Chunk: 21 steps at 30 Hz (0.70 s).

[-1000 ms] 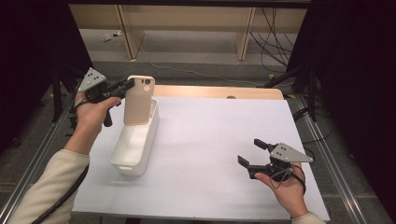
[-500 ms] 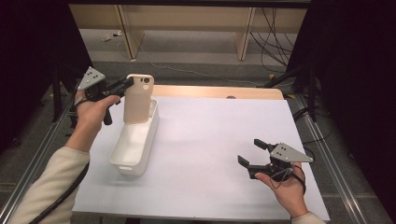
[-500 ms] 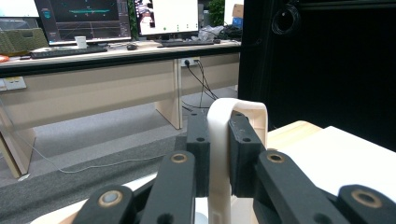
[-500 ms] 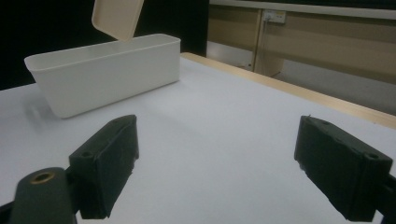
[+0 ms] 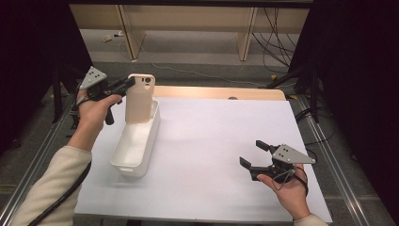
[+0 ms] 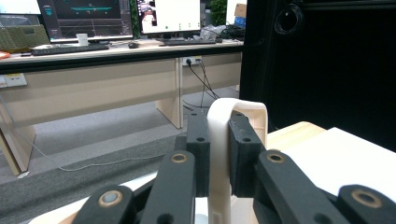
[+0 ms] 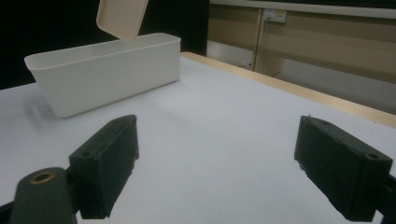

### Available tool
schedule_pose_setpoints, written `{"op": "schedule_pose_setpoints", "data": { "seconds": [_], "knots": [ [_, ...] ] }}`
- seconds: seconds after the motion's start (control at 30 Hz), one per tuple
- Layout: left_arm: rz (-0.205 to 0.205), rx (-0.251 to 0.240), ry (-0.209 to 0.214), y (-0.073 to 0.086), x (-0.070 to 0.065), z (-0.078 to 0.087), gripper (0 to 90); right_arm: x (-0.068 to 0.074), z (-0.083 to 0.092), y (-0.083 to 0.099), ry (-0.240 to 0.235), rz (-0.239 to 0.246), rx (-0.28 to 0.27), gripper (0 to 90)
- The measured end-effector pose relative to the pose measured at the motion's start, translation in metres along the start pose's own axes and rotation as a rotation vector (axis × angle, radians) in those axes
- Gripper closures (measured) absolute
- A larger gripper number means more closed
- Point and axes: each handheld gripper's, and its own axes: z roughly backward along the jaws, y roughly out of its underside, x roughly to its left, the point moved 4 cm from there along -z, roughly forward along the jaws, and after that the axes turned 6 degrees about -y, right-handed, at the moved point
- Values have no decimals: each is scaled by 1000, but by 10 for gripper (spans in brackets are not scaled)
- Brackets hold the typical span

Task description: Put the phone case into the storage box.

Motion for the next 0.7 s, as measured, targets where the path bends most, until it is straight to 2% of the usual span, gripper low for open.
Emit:
{"op": "schedule_pose_setpoints", "data": {
  "seconds": [0.7],
  "knots": [
    [-4, 15, 1, 4, 4, -11, 810, 0, 0, 0, -4, 0, 1, 151]
  ]
}}
